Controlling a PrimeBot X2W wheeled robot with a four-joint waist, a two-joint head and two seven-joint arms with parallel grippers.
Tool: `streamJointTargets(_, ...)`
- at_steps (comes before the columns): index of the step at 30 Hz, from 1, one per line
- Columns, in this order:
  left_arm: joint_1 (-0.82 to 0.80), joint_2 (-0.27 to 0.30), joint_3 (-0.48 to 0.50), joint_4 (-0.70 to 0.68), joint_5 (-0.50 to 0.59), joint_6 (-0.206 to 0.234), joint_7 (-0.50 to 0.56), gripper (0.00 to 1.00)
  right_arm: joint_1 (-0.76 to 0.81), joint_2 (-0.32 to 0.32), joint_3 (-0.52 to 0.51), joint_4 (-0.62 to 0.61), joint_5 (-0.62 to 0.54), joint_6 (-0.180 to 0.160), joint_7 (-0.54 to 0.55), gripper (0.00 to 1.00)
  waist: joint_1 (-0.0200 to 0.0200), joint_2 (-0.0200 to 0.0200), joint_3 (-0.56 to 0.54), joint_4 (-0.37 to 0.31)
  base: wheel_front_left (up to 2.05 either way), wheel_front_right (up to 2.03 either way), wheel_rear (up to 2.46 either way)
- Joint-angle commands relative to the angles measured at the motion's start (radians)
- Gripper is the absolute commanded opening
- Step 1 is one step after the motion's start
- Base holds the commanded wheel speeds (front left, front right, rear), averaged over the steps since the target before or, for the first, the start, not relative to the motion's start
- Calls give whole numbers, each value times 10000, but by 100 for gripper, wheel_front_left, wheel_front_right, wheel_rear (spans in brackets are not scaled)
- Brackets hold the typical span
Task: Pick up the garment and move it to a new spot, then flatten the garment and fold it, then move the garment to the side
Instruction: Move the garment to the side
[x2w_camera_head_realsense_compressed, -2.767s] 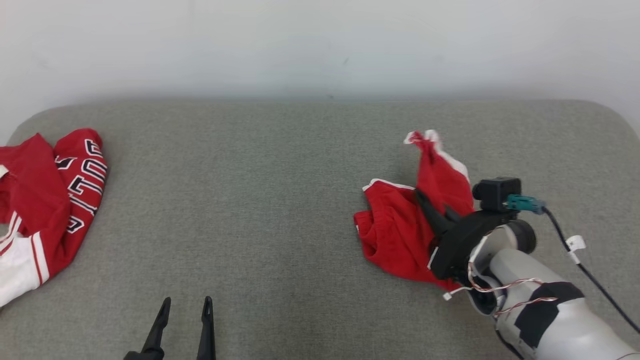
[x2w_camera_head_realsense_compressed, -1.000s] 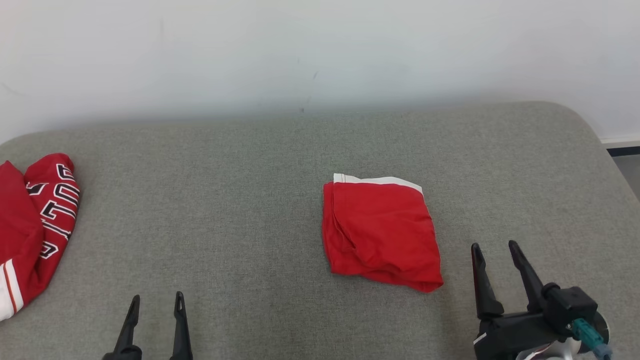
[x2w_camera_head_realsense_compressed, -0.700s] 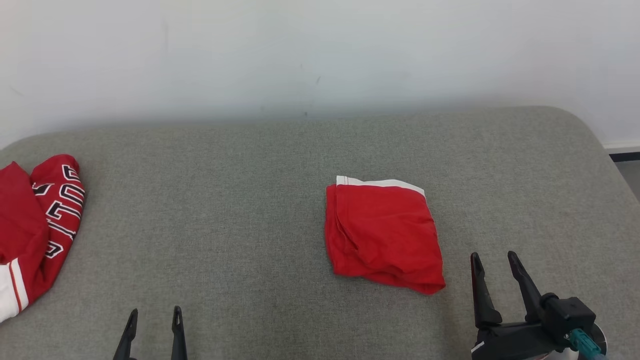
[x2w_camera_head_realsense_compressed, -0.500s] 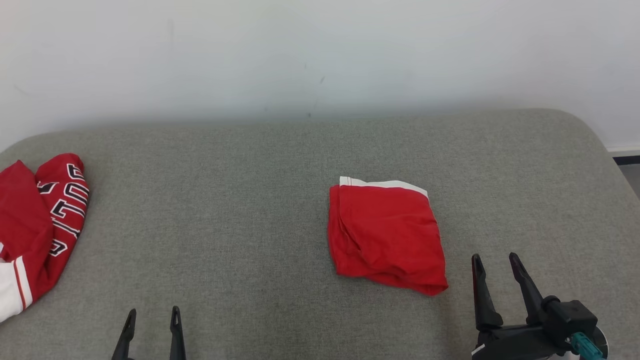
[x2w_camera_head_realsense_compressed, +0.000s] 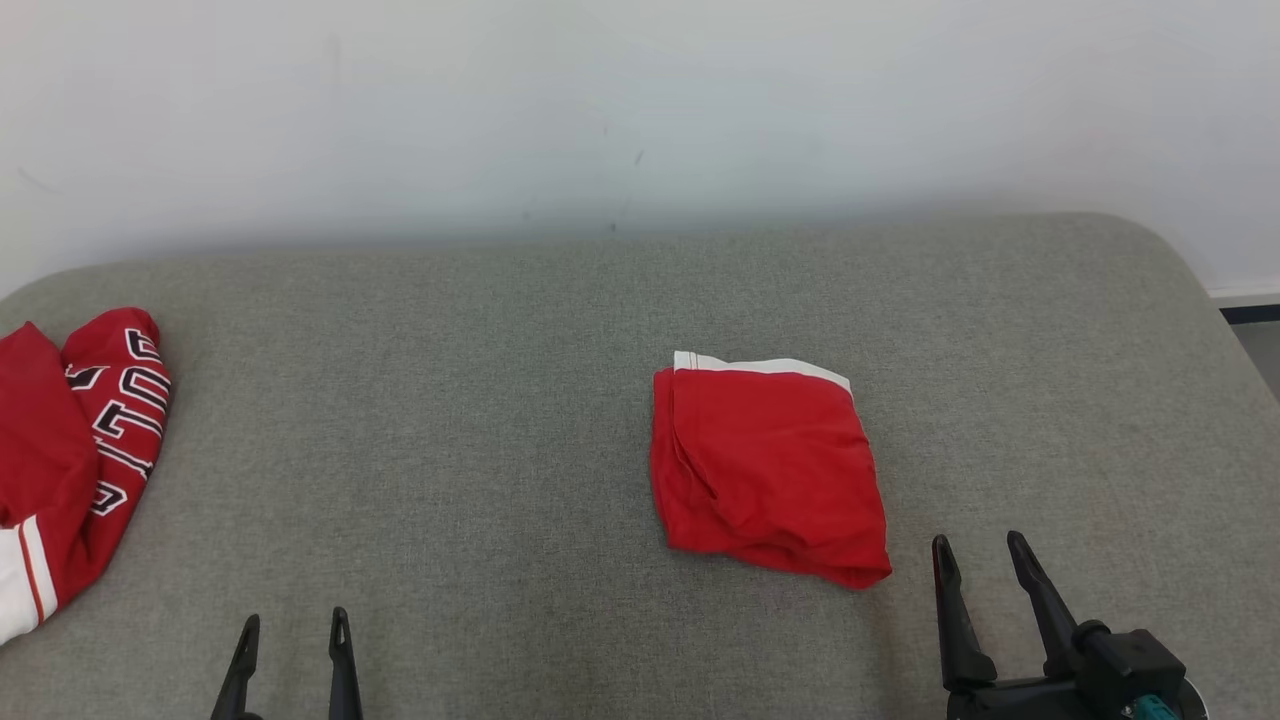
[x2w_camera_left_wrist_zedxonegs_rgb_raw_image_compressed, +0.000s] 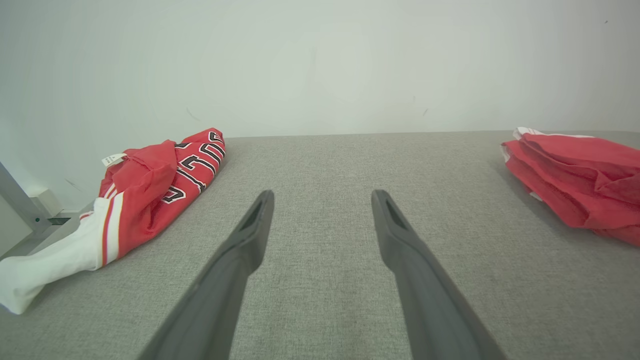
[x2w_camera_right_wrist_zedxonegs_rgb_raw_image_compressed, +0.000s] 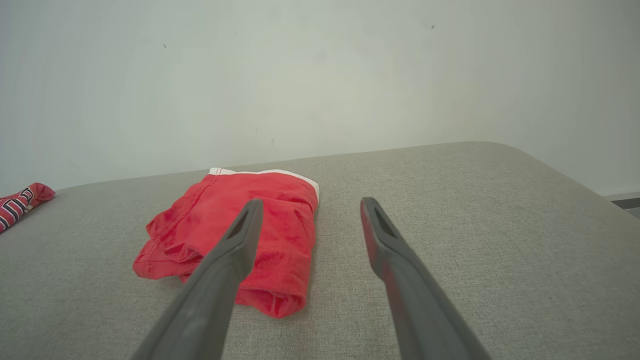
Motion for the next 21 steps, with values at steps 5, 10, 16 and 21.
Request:
streamJointTargets(5, -67, -6, 49, 2, -26, 59, -33, 100, 193, 47, 113, -79, -114, -23, -3, 100, 0, 0, 19, -18, 0, 0, 0)
streamJointTargets(10, -57, -6, 79, 38, 62, 45, -33, 100, 158, 52, 200, -102, -228, -23, -3, 100, 0, 0, 39, 1, 0, 0, 0)
streamJointTargets(16, -97, -6, 84, 63, 86, 36, -33, 100, 88, 56, 189, -49, -243, -23, -4, 100, 0, 0, 60, 36, 0, 0, 0)
streamJointTargets(21, -54, -6, 84, 77, 28, 54, -33, 100, 30, 57, 230, -15, -280, -23, -3, 100, 0, 0, 69, 31, 0, 0, 0)
